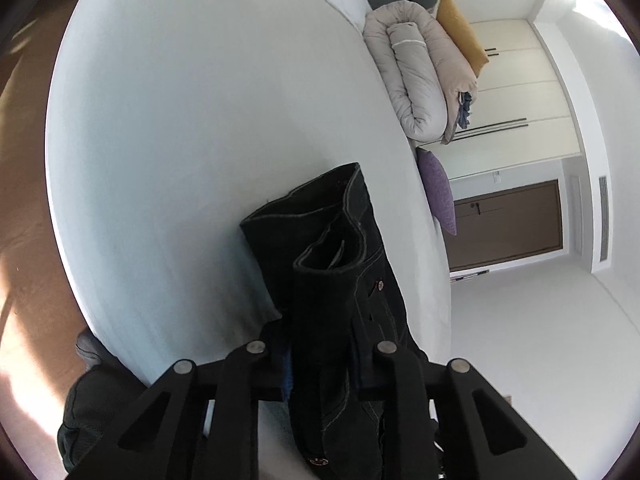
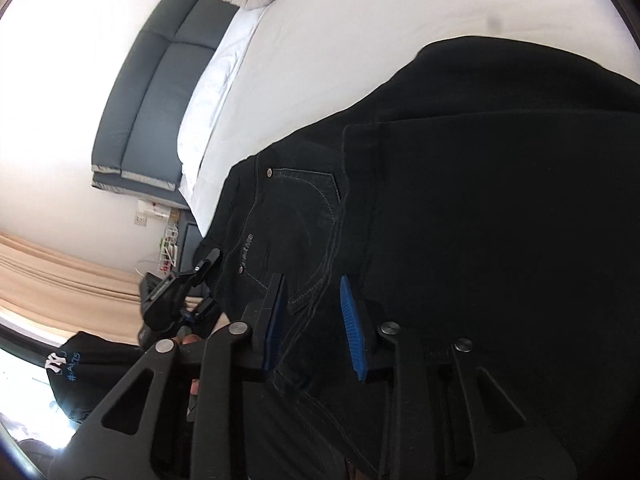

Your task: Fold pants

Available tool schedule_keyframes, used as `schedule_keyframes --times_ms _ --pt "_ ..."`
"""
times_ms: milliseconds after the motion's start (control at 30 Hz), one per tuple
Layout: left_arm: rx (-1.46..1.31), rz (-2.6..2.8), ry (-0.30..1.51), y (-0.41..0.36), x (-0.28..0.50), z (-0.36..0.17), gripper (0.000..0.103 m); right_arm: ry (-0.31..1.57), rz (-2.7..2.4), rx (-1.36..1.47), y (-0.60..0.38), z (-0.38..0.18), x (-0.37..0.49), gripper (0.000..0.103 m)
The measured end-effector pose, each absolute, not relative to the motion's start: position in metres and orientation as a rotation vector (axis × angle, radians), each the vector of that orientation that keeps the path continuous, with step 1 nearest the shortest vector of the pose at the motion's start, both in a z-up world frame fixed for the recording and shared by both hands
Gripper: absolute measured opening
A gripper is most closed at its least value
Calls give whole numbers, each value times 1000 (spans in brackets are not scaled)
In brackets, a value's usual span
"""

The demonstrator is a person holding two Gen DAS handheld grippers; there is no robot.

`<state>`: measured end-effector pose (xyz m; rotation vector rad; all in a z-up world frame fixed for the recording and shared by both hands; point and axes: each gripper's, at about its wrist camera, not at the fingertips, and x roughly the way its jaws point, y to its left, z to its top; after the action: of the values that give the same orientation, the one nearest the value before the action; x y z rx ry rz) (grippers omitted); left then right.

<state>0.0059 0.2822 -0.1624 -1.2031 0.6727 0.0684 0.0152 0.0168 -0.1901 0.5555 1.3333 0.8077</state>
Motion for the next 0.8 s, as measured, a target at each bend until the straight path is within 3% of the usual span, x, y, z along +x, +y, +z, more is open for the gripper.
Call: schedule_keyframes --times_ms 167,267,300,600,667,700,767,800 --pt "-1023 55 656 268 8 -128 15 1382 757 586 40 -214 31 27" --pt "-906 31 639 252 14 -104 15 1396 708 564 45 -223 37 11" --pt "-871 23 633 246 16 -97 15 1400 689 563 46 -227 37 1" --pt "-548 -147 583 160 33 -35 15 1295 663 537 62 -230 31 0" --pt "-491 -180 583 140 34 -28 15 1290 673 632 50 -228 30 8" --pt "-460 -194 584 130 34 -26 15 1267 669 675 40 -224 30 17" --pt "-385 -234 589 105 33 -22 15 1201 670 782 12 -214 28 59" --pt "-333 -258 594 88 32 -22 15 1163 648 837 -4 -207 27 88"
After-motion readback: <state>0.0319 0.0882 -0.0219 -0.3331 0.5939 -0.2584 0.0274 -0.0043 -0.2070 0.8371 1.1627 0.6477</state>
